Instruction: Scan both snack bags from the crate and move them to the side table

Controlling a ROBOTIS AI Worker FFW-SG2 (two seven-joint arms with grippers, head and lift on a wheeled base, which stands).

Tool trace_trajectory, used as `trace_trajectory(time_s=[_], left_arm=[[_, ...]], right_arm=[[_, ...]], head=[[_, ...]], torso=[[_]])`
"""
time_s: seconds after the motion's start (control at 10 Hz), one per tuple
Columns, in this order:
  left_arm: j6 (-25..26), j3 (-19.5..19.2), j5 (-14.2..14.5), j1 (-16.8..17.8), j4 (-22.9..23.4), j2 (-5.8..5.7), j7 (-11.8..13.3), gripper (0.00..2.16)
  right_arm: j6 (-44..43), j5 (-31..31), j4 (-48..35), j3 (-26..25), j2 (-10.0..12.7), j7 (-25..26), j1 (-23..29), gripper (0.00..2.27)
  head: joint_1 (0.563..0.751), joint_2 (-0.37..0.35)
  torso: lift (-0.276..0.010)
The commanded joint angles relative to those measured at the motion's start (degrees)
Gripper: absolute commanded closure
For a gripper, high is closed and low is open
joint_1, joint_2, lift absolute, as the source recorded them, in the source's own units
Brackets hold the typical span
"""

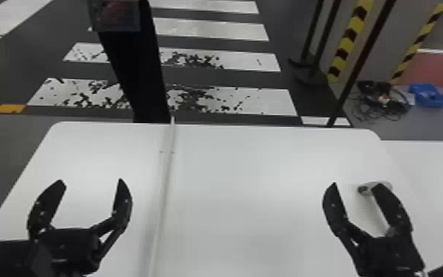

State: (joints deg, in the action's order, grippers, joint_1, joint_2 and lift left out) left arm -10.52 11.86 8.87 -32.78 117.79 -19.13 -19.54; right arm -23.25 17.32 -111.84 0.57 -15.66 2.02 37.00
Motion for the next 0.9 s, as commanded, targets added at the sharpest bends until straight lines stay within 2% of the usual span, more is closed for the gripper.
trace_trajectory(time_s=[0.0, 0.3, 0.8], left_arm=[[-0.59, 0.0, -0.43, 0.08, -0.28, 0.06, -0.05, 0.06], [-1.12, 0.0, -0.43, 0.26, -0.45, 0.15, -0.23, 0.06], [-0.59, -0.17, 0.01, 0.52, -0.63, 0.06, 0.82, 0.06]], right_arm=[[0.01, 0.0, 0.13, 0.05, 0.01, 0.0, -0.17, 0.2], [0.01, 0.09, 0.22, 0.05, 0.19, 0.0, -0.17, 0.2], [0.01, 0.0, 0.13, 0.05, 0.1, 0.0, -0.17, 0.2]], head=[[0.695, -0.083], [0.695, -0.081], [0.695, -0.083]], torso=[[-0.095], [-0.095], [-0.095]])
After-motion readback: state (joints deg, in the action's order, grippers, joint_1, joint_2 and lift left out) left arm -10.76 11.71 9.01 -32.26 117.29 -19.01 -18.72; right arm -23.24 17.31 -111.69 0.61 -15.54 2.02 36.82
